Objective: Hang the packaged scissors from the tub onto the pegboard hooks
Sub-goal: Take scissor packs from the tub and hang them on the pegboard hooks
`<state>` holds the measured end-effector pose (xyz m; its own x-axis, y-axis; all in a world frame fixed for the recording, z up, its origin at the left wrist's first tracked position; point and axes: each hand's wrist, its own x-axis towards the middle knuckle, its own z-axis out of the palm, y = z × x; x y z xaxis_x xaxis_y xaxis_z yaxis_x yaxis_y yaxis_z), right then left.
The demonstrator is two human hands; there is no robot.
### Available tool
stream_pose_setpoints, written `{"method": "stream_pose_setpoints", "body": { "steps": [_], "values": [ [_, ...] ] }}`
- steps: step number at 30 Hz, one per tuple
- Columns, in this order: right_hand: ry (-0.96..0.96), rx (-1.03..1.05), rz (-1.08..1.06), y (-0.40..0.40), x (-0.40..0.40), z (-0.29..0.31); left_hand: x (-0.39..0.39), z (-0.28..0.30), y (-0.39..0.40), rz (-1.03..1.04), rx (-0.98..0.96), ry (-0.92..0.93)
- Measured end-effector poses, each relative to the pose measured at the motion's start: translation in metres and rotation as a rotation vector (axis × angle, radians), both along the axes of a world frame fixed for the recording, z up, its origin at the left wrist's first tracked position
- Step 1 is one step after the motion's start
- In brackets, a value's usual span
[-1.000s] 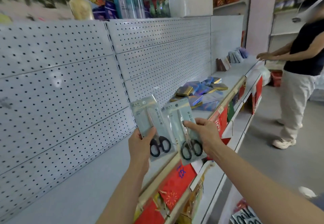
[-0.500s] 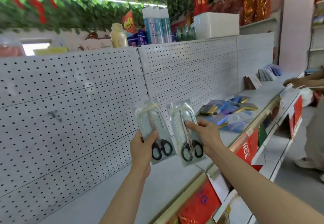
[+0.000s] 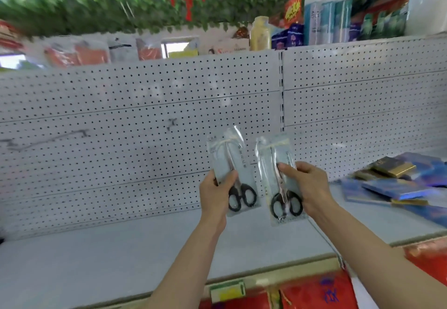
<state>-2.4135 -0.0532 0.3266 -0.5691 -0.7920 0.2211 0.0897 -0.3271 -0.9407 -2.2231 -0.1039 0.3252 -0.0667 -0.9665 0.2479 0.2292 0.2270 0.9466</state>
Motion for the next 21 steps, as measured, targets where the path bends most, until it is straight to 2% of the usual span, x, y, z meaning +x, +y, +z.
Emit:
{"method": "stream_pose_setpoints", "body": {
  "steps": [9,21],
  "values": [
    [-0.038,-0.019,0.126,-0.023,0.067,0.012,0.068,0.017,-0.014,0.154,-0.037,-0.017],
    [-0.03,-0.063,0.158,-0.043,0.113,0.025,0.111,0.027,-0.057,0.136,-0.062,-0.054]
  ]
}}
